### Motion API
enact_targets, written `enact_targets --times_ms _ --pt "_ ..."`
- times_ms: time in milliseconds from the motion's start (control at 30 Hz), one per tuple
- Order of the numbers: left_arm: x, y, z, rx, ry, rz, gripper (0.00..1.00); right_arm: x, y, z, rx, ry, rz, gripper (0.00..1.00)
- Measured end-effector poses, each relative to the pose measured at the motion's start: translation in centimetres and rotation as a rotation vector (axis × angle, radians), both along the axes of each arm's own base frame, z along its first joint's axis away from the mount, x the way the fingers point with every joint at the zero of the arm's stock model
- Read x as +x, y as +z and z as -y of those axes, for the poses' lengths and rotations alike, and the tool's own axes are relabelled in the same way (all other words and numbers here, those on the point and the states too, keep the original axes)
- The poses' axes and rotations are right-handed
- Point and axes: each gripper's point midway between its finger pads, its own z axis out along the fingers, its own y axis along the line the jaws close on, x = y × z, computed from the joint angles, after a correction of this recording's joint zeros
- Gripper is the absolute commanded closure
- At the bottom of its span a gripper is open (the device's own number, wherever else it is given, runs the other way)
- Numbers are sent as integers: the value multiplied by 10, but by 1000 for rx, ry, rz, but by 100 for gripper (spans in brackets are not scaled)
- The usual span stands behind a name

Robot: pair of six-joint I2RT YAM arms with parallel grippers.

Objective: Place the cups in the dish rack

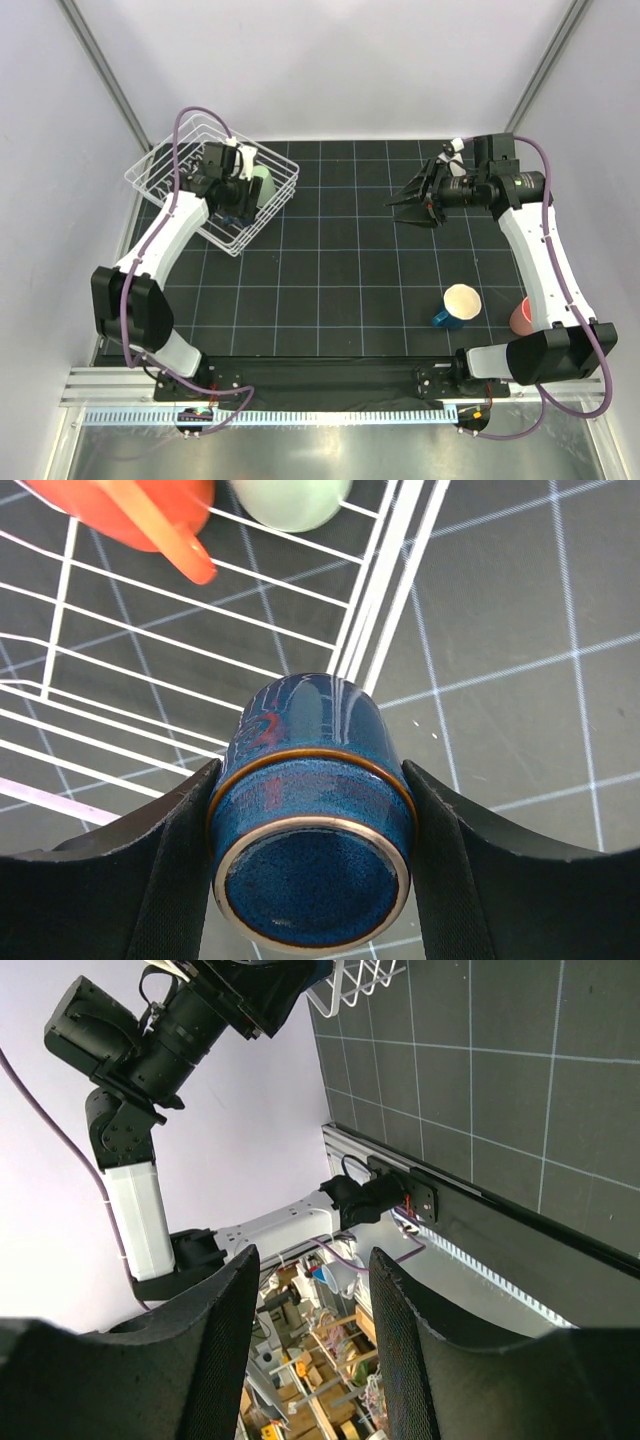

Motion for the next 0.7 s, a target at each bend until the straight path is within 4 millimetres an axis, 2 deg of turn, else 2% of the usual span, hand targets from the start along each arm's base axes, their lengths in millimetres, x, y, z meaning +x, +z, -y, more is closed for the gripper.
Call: enact_targets --times_ms 400,700 --pt "26 -17 -16 24 87 15 100 -2 -4 3 -6 5 -7 50" --pt "54 -55 -16 41 102 -62 100 -4 -10 5 -12 11 -16 50"
